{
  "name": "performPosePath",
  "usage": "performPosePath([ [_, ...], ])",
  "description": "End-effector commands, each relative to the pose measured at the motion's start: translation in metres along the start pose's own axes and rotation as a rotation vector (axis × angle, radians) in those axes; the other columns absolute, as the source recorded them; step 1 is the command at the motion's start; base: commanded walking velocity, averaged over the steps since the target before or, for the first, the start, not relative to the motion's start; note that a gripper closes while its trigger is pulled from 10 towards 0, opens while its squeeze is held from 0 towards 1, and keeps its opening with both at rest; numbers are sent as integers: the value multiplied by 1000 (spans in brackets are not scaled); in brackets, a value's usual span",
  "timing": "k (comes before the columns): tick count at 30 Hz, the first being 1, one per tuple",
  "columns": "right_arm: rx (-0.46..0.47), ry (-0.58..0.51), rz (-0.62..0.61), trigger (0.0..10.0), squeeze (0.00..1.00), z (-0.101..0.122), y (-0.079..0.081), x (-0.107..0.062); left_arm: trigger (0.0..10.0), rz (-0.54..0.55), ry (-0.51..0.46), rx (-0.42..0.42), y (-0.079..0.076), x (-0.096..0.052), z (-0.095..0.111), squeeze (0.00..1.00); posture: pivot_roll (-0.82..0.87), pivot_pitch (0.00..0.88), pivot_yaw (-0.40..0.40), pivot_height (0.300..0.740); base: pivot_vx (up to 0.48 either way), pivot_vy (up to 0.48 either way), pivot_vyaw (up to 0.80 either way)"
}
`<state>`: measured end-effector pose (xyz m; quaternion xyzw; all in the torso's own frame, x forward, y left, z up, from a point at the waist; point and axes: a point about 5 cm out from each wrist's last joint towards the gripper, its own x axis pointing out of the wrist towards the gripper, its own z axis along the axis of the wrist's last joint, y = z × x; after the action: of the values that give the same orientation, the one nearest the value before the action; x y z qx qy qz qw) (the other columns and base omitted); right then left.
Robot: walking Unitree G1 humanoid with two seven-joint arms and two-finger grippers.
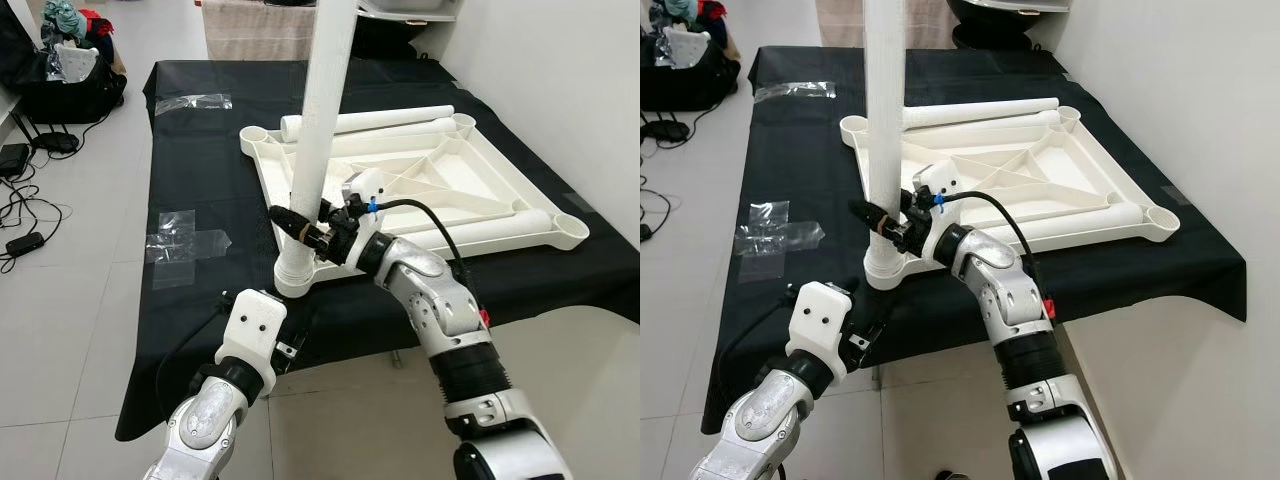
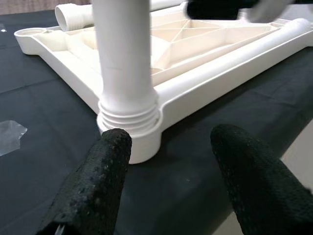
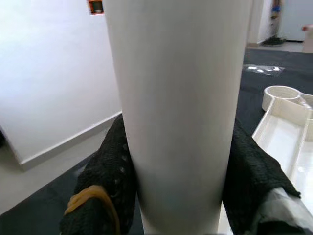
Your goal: Building children table
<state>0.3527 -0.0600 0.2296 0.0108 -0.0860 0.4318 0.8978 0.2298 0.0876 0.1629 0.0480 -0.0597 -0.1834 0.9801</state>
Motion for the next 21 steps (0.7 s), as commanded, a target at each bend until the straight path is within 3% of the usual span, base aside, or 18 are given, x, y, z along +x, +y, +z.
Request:
performPosePath([
  [1,11,42,-94,0,0,-10,-7,-1,10000,-3,6,7,-1,-2,-2,0,75,155,-130,740,0,0,0],
  [3,11,42,-94,0,0,-10,-7,-1,10000,-3,6,7,-1,-2,-2,0,75,155,-130,740,0,0,0],
  [4,-3,45,-187,0,0,-9,-14,-2,10000,-3,6,7,-2,-2,-2,0,75,157,-130,740,0,0,0],
  [7,-3,45,-187,0,0,-9,-14,-2,10000,-3,6,7,-2,-2,-2,0,75,157,-130,740,0,0,0],
  [8,-15,70,-365,0,0,-10,-29,-8,10000,-3,6,7,-1,-2,-2,0,75,156,-128,740,0,0,0],
  [9,-15,70,-365,0,0,-10,-29,-8,10000,-3,6,7,-1,-2,-2,0,75,156,-128,740,0,0,0],
  [10,-44,111,-627,0,0,-14,-47,-24,10000,-4,6,7,-1,-1,-2,0,70,159,-125,740,0,0,0],
  [12,-44,111,-627,0,0,-14,-47,-24,10000,-4,6,7,-1,-1,-2,0,70,159,-125,740,0,0,0],
  [14,-72,154,-977,0,0,-18,-63,-51,10000,-5,6,9,-2,-1,-2,0,71,156,-125,740,0,0,0],
  [15,-72,154,-977,0,0,-18,-63,-51,10000,-5,6,9,-2,-1,-2,0,71,156,-125,740,0,0,0],
  [16,-71,157,-1087,0,0,-19,-64,-61,10000,-4,6,9,-1,-1,-2,0,72,160,-125,740,0,0,0],
  [17,-71,157,-1087,0,0,-19,-64,-61,10000,-4,6,9,-1,-1,-2,0,72,160,-125,740,0,0,0],
  [19,-58,144,-1216,0,0,-20,-59,-70,10000,-5,6,11,-1,-1,-2,0,72,156,-122,740,0,0,0],
  [21,-51,145,-1241,0,0,-21,-57,-72,10000,-5,6,11,-1,-1,-2,0,72,156,-122,740,0,0,0],
])
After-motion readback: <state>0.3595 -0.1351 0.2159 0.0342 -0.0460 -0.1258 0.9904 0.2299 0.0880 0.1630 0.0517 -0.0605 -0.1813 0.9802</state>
